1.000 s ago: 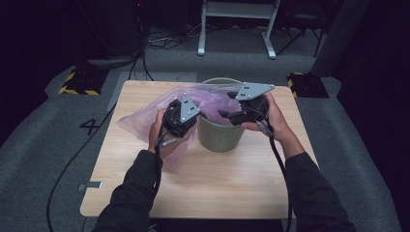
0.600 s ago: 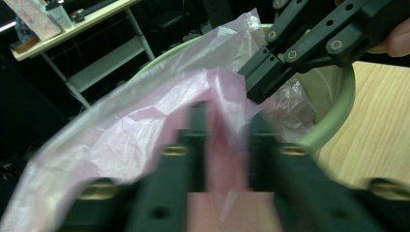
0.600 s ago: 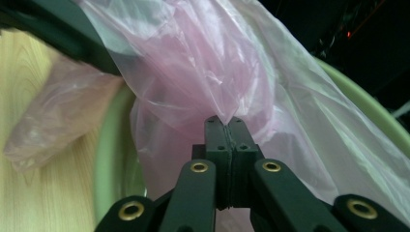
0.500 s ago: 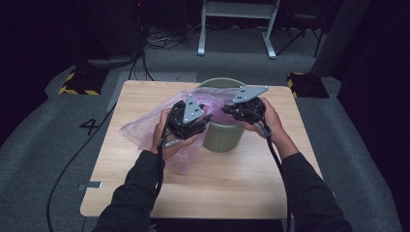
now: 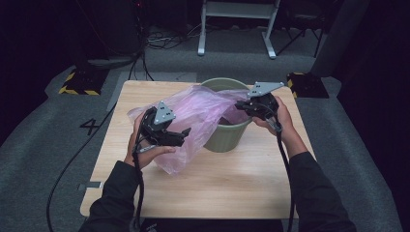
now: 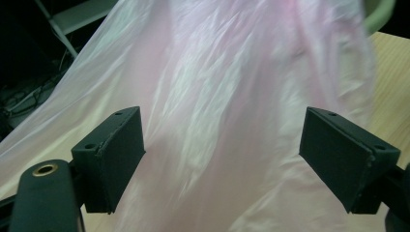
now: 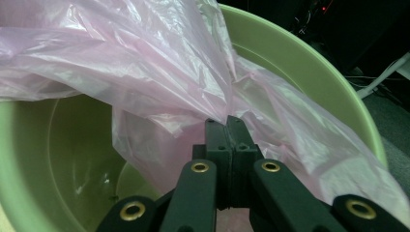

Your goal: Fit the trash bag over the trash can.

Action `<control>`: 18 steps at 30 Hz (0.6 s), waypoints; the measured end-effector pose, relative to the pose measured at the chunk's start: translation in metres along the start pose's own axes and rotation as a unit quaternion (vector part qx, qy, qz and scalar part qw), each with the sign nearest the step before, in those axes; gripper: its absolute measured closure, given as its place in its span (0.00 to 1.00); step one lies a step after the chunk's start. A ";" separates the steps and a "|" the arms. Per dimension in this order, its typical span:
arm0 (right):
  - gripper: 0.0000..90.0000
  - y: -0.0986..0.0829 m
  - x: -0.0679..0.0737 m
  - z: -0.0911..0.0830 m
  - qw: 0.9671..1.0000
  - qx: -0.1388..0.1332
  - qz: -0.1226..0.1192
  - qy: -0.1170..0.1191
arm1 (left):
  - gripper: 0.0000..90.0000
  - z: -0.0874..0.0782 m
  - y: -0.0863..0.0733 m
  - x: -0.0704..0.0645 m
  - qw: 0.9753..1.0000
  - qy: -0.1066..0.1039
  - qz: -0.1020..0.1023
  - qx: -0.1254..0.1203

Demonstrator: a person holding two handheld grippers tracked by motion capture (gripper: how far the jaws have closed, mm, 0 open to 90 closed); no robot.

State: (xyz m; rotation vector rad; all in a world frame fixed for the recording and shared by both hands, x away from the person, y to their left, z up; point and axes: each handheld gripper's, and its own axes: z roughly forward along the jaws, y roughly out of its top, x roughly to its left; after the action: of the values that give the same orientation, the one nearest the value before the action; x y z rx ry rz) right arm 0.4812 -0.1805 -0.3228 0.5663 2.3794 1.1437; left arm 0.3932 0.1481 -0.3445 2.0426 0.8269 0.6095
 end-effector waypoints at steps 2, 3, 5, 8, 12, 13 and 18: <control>1.00 -0.001 -0.003 -0.003 1.000 -0.002 -0.001 0.005 | 0.22 0.007 -0.002 0.003 1.000 -0.009 0.000 0.009; 1.00 -0.002 -0.004 -0.004 1.000 -0.004 0.000 0.005 | 0.31 0.011 -0.002 0.003 1.000 -0.014 0.001 0.011; 1.00 -0.003 -0.006 -0.006 1.000 -0.010 0.004 0.011 | 0.48 0.015 -0.001 0.001 1.000 -0.021 0.017 0.010; 0.98 -0.004 -0.008 -0.007 1.000 -0.009 0.007 0.009 | 0.77 0.020 0.003 -0.005 0.999 -0.009 0.045 0.015; 0.91 -0.005 -0.006 -0.004 1.000 -0.005 0.010 0.008 | 0.98 0.019 0.007 -0.008 0.998 -0.009 0.057 -0.002; 0.90 -0.005 -0.006 -0.003 1.000 -0.003 0.010 0.006 | 0.99 0.018 0.008 -0.008 0.998 -0.009 0.058 -0.007; 0.52 -0.006 -0.002 -0.004 1.000 -0.002 0.003 0.000 | 1.00 0.015 0.010 -0.008 0.998 -0.007 0.059 -0.021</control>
State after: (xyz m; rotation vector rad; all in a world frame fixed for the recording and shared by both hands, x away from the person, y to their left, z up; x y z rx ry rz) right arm 0.4800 -0.1879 -0.3252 0.5726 2.3763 1.1490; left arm 0.4009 0.1299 -0.3450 2.0663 0.6841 0.6712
